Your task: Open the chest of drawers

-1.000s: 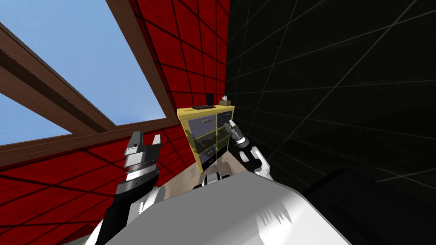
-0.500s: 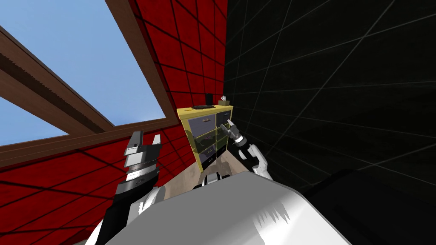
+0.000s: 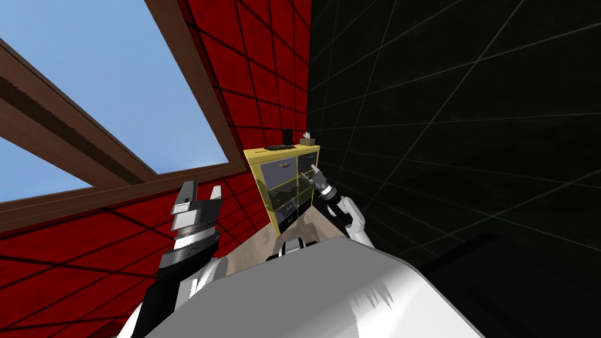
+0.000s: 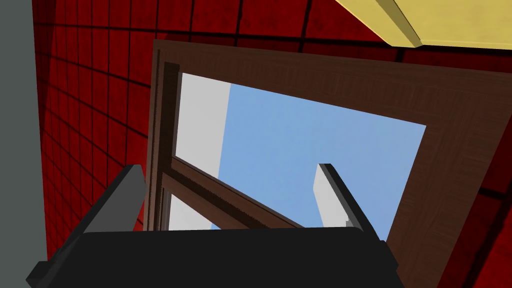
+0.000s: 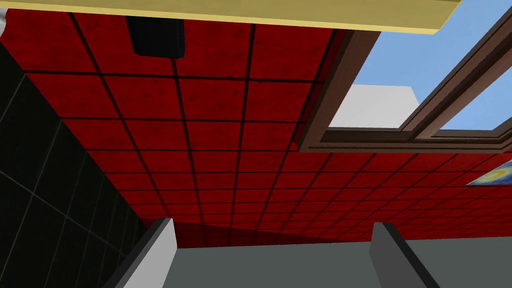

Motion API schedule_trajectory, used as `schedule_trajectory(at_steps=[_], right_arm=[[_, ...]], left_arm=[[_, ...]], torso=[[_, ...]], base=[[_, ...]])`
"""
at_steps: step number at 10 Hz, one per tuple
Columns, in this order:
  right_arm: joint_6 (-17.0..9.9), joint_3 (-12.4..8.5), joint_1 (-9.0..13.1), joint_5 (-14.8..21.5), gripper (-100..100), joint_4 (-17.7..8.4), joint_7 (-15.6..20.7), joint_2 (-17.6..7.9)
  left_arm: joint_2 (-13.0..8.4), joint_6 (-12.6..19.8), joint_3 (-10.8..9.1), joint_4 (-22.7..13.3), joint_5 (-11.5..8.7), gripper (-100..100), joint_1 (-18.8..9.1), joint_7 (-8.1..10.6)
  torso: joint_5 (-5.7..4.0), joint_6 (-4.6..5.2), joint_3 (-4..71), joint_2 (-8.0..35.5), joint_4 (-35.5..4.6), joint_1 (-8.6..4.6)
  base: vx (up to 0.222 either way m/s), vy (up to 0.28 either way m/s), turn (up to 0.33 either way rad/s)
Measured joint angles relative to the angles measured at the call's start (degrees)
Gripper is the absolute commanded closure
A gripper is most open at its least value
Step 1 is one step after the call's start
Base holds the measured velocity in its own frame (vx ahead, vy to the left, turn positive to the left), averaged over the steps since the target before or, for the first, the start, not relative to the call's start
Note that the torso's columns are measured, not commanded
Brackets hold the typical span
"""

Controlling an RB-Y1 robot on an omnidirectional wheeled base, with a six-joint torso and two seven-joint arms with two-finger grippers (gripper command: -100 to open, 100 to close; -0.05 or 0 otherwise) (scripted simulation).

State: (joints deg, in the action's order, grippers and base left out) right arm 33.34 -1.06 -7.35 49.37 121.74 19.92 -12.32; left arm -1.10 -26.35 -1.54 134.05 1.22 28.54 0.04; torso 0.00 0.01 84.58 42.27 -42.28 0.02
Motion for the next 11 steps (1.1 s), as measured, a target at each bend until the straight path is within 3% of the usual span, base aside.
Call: schedule_trajectory(at_steps=[2, 11], right_arm=[[0.2, -0.1, 0.5, 2.8, -100, -0.5, 0.9, 0.1], [-0.1, -0.8, 6.7, 17.9, -100, -5.0, 6.8, 0.5]], left_arm=[[0.0, 0.0, 0.0, 0.0, 0.0, 0, 0.0, 0.0], [0.0, 0.0, 0.0, 0.0, 0.0, 0, 0.0, 0.0]], torso=[[-0.02, -0.01, 0.0, 0.0, 0.0, -0.08], [0.01, -0.01, 0.0, 0.0, 0.0, 0.02]], base=[[-0.014, 0.022, -0.047], [-0.021, 0.039, -0.045]])
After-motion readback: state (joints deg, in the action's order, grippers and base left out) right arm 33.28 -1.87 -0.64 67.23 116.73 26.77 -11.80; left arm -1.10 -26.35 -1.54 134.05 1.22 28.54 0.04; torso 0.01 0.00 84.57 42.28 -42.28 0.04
